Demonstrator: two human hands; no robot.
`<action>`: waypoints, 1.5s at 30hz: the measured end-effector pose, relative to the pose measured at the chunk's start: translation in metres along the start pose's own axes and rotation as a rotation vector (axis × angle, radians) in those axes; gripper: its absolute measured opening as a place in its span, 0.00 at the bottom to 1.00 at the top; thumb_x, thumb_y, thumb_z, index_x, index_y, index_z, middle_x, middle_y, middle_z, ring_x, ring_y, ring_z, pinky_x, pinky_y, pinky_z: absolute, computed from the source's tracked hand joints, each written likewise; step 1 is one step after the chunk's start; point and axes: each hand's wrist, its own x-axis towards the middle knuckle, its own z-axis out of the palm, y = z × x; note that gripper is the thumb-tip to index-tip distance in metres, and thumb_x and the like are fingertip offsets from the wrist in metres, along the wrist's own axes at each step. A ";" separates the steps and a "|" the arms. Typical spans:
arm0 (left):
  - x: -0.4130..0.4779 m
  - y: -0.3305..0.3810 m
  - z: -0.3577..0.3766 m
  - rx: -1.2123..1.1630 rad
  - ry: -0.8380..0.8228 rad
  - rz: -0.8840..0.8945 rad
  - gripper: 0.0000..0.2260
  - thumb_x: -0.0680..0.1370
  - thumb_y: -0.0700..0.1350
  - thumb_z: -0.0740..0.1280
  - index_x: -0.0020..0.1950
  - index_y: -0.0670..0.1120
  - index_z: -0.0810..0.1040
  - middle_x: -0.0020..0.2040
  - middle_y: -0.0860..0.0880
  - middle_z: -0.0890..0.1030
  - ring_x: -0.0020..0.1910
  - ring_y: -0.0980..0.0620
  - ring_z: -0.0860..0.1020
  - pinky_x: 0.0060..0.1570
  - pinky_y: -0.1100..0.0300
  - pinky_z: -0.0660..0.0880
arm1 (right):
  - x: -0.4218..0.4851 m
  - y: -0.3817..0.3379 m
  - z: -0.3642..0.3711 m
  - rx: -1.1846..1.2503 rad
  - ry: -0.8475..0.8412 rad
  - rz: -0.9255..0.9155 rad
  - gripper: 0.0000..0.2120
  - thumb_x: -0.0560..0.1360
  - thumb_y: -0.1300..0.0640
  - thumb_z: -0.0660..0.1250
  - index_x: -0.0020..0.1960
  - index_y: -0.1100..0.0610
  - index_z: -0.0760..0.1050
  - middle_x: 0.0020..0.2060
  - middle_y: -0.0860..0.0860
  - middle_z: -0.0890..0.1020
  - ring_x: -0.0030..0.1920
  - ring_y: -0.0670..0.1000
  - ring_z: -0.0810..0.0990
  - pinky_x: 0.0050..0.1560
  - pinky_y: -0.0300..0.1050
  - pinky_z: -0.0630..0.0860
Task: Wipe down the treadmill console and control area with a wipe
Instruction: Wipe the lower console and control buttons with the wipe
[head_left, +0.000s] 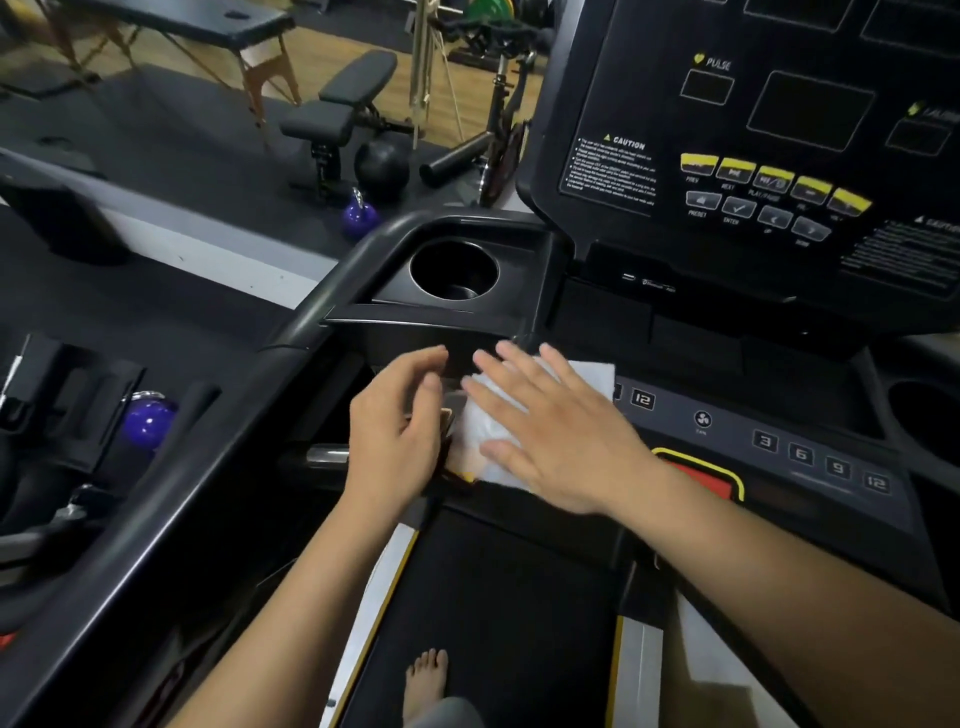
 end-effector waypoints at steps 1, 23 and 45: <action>0.002 -0.002 0.001 -0.042 0.009 -0.037 0.14 0.79 0.41 0.59 0.59 0.46 0.81 0.54 0.53 0.83 0.57 0.58 0.80 0.58 0.62 0.74 | 0.008 0.005 -0.002 -0.010 -0.002 0.033 0.32 0.79 0.38 0.40 0.78 0.51 0.55 0.78 0.52 0.55 0.78 0.53 0.48 0.76 0.59 0.46; -0.031 0.005 0.016 0.457 -0.552 0.360 0.28 0.83 0.57 0.49 0.80 0.44 0.54 0.81 0.47 0.53 0.80 0.54 0.47 0.77 0.50 0.54 | -0.044 -0.010 0.002 0.023 -0.010 0.200 0.33 0.79 0.43 0.45 0.79 0.56 0.44 0.79 0.53 0.43 0.78 0.53 0.38 0.76 0.62 0.46; -0.005 0.005 0.004 -0.297 -0.262 -0.218 0.25 0.78 0.62 0.56 0.70 0.51 0.73 0.67 0.53 0.78 0.67 0.58 0.74 0.70 0.49 0.68 | -0.008 0.011 -0.004 0.085 0.071 0.458 0.36 0.78 0.36 0.41 0.79 0.55 0.47 0.79 0.54 0.46 0.78 0.57 0.39 0.74 0.65 0.39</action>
